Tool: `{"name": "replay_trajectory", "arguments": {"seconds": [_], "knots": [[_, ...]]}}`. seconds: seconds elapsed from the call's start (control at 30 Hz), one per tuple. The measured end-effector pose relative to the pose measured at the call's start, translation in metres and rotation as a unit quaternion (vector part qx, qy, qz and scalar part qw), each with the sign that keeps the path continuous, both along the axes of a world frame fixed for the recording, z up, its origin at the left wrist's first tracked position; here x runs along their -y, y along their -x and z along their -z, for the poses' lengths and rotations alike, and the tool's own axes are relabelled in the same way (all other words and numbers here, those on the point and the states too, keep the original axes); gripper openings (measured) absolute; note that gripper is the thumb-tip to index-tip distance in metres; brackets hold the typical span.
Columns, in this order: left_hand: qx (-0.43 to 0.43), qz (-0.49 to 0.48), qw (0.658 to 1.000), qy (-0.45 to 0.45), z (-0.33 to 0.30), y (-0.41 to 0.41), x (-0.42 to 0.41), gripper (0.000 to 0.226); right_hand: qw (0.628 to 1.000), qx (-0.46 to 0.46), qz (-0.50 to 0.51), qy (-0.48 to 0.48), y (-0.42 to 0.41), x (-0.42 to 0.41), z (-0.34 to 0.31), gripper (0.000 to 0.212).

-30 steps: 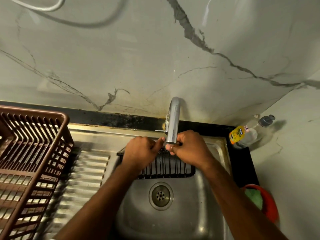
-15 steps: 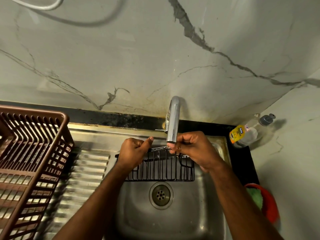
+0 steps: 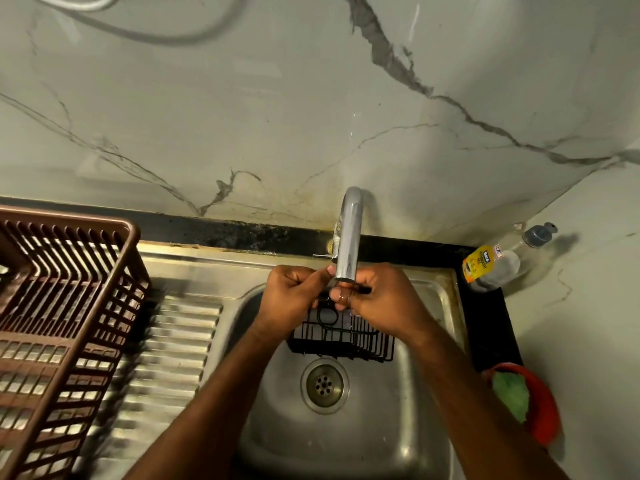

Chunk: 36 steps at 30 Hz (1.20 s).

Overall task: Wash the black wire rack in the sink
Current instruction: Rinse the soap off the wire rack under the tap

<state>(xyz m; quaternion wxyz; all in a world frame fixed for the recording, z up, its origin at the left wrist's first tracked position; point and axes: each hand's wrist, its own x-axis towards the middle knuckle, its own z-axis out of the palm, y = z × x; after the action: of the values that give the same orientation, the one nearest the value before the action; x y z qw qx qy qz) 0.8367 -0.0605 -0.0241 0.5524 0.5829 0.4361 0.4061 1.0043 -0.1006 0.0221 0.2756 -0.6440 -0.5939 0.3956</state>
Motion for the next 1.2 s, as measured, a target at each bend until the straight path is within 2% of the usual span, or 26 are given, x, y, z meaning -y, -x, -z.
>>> {"name": "replay_trajectory", "arguments": {"seconds": [0.13,0.27,0.37,0.43,0.47,0.57,0.67,0.8,0.93,1.1,1.2], "knots": [[0.006,-0.080,0.996,0.048,0.003,0.010,-0.008,0.058,0.999,0.041,-0.008,-0.012,-0.017,0.001,-0.007,0.012],[-0.049,-0.077,0.995,0.038,0.001,0.016,-0.011,0.061,0.999,0.050,-0.008,-0.001,-0.016,-0.002,-0.007,0.020],[-0.169,-0.006,0.985,-0.021,-0.009,0.013,-0.013,0.062,0.999,0.046,0.008,0.016,-0.007,-0.010,-0.002,0.005],[-0.296,0.021,0.948,-0.119,-0.012,0.008,-0.013,0.058,0.998,0.047,0.011,0.030,0.001,-0.011,0.002,0.013],[-0.327,0.011,0.933,-0.150,-0.012,0.006,-0.013,0.058,0.999,0.040,0.010,0.036,0.004,-0.012,0.002,0.013],[-0.288,-0.016,0.950,-0.123,-0.008,0.009,-0.016,0.056,1.000,-0.012,-0.001,0.026,0.002,-0.008,-0.001,0.006],[-0.224,-0.018,0.974,-0.043,-0.008,0.015,-0.018,0.052,0.996,-0.090,-0.008,0.009,-0.007,-0.004,-0.001,0.012],[-0.161,-0.032,0.986,0.005,-0.004,0.020,-0.020,0.052,0.990,-0.140,-0.024,-0.001,-0.016,-0.002,0.000,0.014],[-0.154,-0.035,0.987,0.032,0.001,0.025,-0.022,0.058,0.992,-0.121,-0.026,0.002,-0.021,-0.005,0.007,0.007],[-0.175,0.016,0.984,-0.008,-0.007,0.007,-0.011,0.064,0.994,-0.105,-0.032,0.009,0.005,-0.011,0.006,0.013],[-0.095,-0.025,0.995,0.017,-0.012,-0.005,-0.005,0.064,0.994,-0.112,-0.013,-0.009,0.010,-0.010,0.008,0.009]]}}
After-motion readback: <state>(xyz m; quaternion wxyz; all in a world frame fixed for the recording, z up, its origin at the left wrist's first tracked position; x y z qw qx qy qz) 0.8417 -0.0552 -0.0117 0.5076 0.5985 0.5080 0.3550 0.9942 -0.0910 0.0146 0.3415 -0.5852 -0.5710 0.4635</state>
